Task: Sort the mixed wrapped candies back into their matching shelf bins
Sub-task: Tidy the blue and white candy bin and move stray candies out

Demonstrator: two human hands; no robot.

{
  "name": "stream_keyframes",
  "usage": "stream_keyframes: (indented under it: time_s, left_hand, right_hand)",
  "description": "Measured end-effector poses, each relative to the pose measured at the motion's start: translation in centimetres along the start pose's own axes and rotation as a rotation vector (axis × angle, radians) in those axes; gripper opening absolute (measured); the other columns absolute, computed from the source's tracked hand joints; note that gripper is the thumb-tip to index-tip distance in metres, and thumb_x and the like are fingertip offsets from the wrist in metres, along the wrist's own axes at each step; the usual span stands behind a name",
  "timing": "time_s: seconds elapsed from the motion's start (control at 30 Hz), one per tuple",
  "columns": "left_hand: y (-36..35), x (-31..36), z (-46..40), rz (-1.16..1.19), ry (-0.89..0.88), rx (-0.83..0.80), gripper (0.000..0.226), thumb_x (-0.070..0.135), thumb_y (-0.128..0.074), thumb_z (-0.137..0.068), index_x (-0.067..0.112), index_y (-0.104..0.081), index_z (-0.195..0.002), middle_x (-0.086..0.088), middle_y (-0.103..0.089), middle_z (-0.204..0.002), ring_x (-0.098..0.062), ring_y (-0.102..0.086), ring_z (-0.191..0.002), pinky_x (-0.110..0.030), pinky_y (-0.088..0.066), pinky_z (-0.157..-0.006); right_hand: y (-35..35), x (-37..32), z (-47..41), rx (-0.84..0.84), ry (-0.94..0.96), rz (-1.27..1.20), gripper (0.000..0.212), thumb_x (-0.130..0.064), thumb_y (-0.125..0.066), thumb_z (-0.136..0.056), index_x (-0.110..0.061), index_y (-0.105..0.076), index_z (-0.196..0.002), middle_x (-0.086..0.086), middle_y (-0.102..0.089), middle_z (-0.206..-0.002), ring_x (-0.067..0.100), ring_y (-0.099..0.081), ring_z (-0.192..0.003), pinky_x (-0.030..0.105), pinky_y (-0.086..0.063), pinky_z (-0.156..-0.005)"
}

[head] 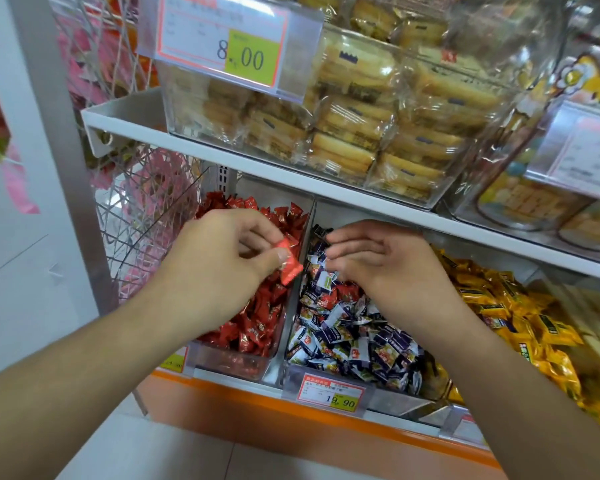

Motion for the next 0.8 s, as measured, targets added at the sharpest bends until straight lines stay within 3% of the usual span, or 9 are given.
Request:
stream_keyframes:
  time_s: [0.1,0.2,0.27,0.37,0.47,0.57,0.67,0.73,0.8]
  left_hand:
    - [0.7,-0.9,0.0,-0.274,0.031,0.030,0.016,0.036,-0.074,-0.091,0.035,-0.069,-0.106,0.014,-0.071,-0.101,-0.005,-0.066,-0.098,-0.031,-0.054,-0.095]
    - [-0.3,-0.5,0.4,-0.396,-0.066,-0.095,0.041,0.043,-0.064,-0.096,0.036,-0.058,-0.136,0.013,-0.059,-0.136,-0.011,-0.056,-0.123,-0.021,-0.039,-0.100]
    - [-1.3,0.3,0.8,-0.386,-0.154,-0.189,0.046,0.045,-0.060,-0.098,0.039,-0.052,-0.143,0.019,-0.053,-0.143,-0.004,-0.049,-0.130,-0.014,-0.030,-0.103]
    - [-2.9,1.0,1.5,-0.369,-0.230,-0.298,0.051,0.046,-0.057,-0.101,0.039,-0.044,-0.150,0.026,-0.041,-0.152,0.002,-0.037,-0.140,-0.014,-0.022,-0.115]
    - [-3.2,0.7,1.4,-0.361,-0.242,-0.310,0.050,0.047,-0.056,-0.101,0.040,-0.045,-0.149,0.028,-0.040,-0.150,0.005,-0.036,-0.139,-0.014,-0.024,-0.116]
    - [-3.1,0.4,1.1,-0.350,-0.236,-0.303,0.046,0.048,-0.056,-0.100,0.040,-0.049,-0.144,0.029,-0.044,-0.146,0.007,-0.038,-0.135,-0.005,-0.021,-0.107]
    - [-3.0,0.4,1.1,-0.326,-0.214,-0.283,0.042,0.048,-0.057,-0.100,0.041,-0.052,-0.140,0.030,-0.047,-0.142,0.007,-0.045,-0.123,-0.006,-0.028,-0.099]
    - [-2.9,0.6,1.1,-0.301,-0.173,-0.260,0.038,0.048,-0.058,-0.099,0.042,-0.055,-0.136,0.029,-0.050,-0.136,0.009,-0.045,-0.108,-0.002,-0.030,-0.085]
    - [-2.6,0.6,0.9,-0.263,-0.146,-0.223,0.035,0.047,-0.061,-0.098,0.043,-0.057,-0.132,0.029,-0.054,-0.128,0.011,-0.049,-0.099,0.000,-0.031,-0.080]
  right_hand:
    - [1.6,2.9,-0.7,0.104,-0.004,0.374,0.020,-0.010,-0.068,-0.096,-0.028,-0.074,-0.100,-0.014,-0.073,-0.094,-0.003,-0.069,-0.090,0.019,-0.058,-0.083]
    - [1.6,4.7,-0.9,0.033,-0.030,0.636,0.018,-0.018,-0.069,-0.098,-0.029,-0.075,-0.112,-0.012,-0.072,-0.105,-0.004,-0.064,-0.089,0.010,-0.052,-0.080]
    - [1.0,5.2,-1.1,-0.046,-0.058,0.761,0.024,-0.026,-0.071,-0.098,-0.030,-0.073,-0.121,-0.006,-0.073,-0.115,0.004,-0.064,-0.090,0.015,-0.050,-0.082]
    - [0.3,5.7,-1.7,-0.098,-0.059,0.862,0.030,-0.024,-0.073,-0.096,-0.033,-0.072,-0.125,-0.006,-0.071,-0.122,0.013,-0.067,-0.103,0.022,-0.052,-0.087]
    - [0.1,6.4,-2.1,-0.090,-0.059,0.861,0.019,-0.015,-0.074,-0.093,-0.032,-0.078,-0.101,-0.009,-0.073,-0.100,0.011,-0.068,-0.093,0.029,-0.060,-0.083]
    - [0.3,6.6,-2.1,-0.046,-0.038,0.825,0.022,-0.009,-0.073,-0.090,-0.030,-0.074,-0.081,-0.014,-0.069,-0.082,0.003,-0.064,-0.079,0.031,-0.061,-0.075]
    - [1.0,5.9,-1.9,0.049,0.042,0.779,0.025,-0.008,-0.073,-0.091,-0.029,-0.072,-0.076,-0.018,-0.067,-0.077,-0.002,-0.062,-0.075,0.021,-0.057,-0.070]
    - [1.7,4.9,-1.5,0.138,0.084,0.697,0.023,-0.011,-0.074,-0.092,-0.029,-0.071,-0.077,-0.018,-0.067,-0.078,-0.004,-0.062,-0.080,0.008,-0.050,-0.067]
    - [2.0,3.4,-1.1,0.188,0.089,0.545,0.018,-0.014,-0.075,-0.092,-0.028,-0.072,-0.080,-0.016,-0.069,-0.081,-0.005,-0.062,-0.084,0.005,-0.047,-0.070]
Point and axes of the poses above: each hand's wrist, its own z-axis away from the middle knuckle, its own y-axis out of the back of the hand, x = y × z, the point moved 4 cm from there along -z, towards the middle knuckle
